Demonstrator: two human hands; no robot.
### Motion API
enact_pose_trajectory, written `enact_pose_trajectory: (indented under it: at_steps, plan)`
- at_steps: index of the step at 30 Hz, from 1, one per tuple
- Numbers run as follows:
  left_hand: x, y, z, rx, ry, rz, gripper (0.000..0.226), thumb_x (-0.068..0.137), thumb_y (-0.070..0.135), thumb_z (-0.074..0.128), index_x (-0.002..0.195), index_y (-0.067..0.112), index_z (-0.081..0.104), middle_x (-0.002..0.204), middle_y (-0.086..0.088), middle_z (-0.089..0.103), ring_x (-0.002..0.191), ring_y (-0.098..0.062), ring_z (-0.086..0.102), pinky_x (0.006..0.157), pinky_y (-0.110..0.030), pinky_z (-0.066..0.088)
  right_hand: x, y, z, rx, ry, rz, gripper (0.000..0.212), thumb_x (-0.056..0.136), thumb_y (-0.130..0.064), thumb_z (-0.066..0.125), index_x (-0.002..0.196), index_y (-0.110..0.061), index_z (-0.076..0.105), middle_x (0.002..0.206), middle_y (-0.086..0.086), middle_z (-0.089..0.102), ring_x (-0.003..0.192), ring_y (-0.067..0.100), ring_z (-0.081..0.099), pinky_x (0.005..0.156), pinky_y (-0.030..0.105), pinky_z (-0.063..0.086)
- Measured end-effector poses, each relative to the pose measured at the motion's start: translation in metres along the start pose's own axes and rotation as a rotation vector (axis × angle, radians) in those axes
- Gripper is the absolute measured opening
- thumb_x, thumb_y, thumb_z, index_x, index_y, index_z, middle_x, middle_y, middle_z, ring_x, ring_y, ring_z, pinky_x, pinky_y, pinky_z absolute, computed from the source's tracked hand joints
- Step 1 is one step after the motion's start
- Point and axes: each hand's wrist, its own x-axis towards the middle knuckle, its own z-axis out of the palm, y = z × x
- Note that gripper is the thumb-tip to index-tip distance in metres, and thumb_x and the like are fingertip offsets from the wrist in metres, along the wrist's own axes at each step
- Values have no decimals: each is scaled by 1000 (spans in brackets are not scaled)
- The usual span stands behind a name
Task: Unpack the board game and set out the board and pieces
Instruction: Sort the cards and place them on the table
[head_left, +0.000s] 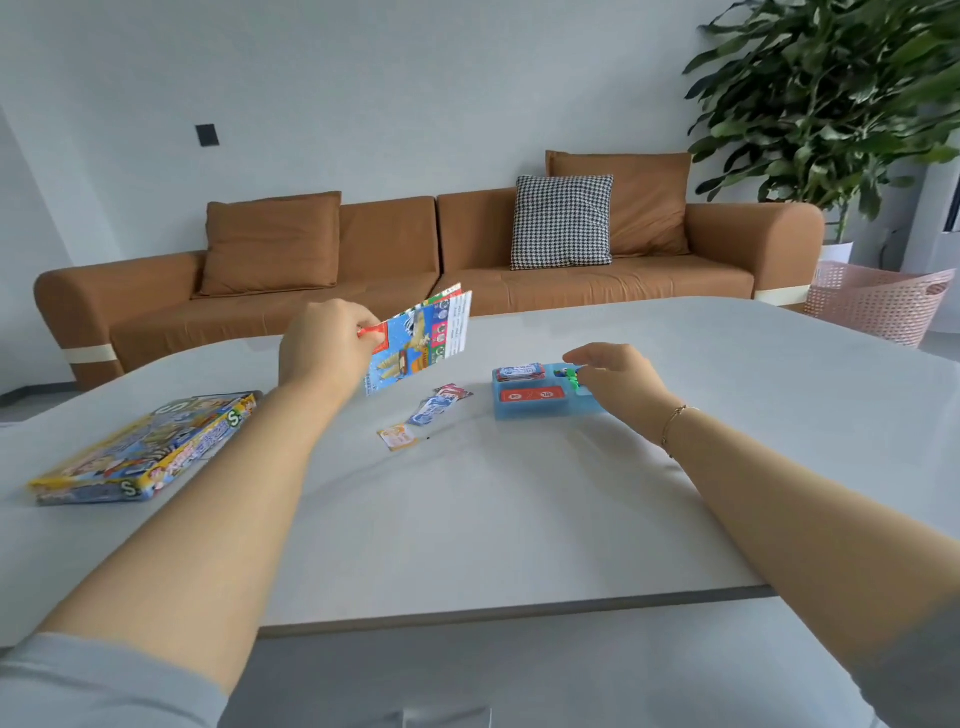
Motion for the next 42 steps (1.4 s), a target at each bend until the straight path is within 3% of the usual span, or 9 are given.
enact_pose_trajectory:
  at_steps: [5,13,19,21,22,28,33,37,42]
  plan:
    - [-1,-17,0,-327,-43,-142,11,83,15,65,90,13,74,84,-9,73,79,-21,68,77,-35,54,-3,-12,7,-174,-36,-84,38,87,-4,43,113,-19,65,114,0,59,97,17,50,66,21,39]
    - [-3,-49,2,-610,3,-483,7,87,12,61,89,13,69,70,-3,65,42,2,58,80,-38,56,-15,-41,36,-386,-195,-377,32,89,-9,50,115,-20,65,119,-4,60,116,13,47,91,20,35]
    - [-13,-62,-18,134,191,-194,18,84,8,54,84,11,72,80,-23,65,72,-41,54,60,-34,41,-19,-52,57,-416,-289,-413,35,88,-11,50,119,-21,63,127,-5,59,122,16,47,99,23,34]
    - [-17,-65,-16,261,124,-193,26,84,4,55,68,23,49,82,-24,64,75,-42,56,60,-33,39,-20,-58,67,-412,-347,-401,36,89,-14,51,123,-21,61,130,-4,58,123,17,49,102,25,36]
    - [-18,-70,-15,311,38,-217,21,83,3,56,79,17,72,85,-24,65,80,-42,59,62,-35,42,-21,-62,73,-406,-382,-388,36,89,-15,51,124,-21,60,132,-3,57,123,18,49,103,27,37]
    - [-25,-93,-9,422,-573,-312,18,67,14,60,83,11,68,84,-9,64,77,-27,59,64,-25,48,-26,-70,105,-450,-553,-367,37,93,-23,52,129,-17,56,136,0,51,126,18,44,101,21,31]
    - [-21,-90,-10,397,-598,-319,11,65,15,61,72,12,69,81,-7,65,73,-25,60,59,-22,44,-21,-66,101,-440,-486,-300,34,93,-18,47,125,-16,59,133,1,52,122,21,49,98,24,36]
    - [-21,-66,-5,164,-428,-167,25,81,8,58,102,15,70,110,-5,67,100,-28,61,76,-24,44,-3,-67,94,-422,-347,-140,43,91,-1,37,130,-7,54,139,10,49,126,27,46,101,28,37]
    - [-27,-28,12,-83,-751,-37,38,84,31,69,119,18,62,117,2,61,97,-12,54,81,-19,38,18,-70,97,-497,-356,-30,44,94,-4,37,136,-10,47,142,12,44,127,29,44,96,26,37]
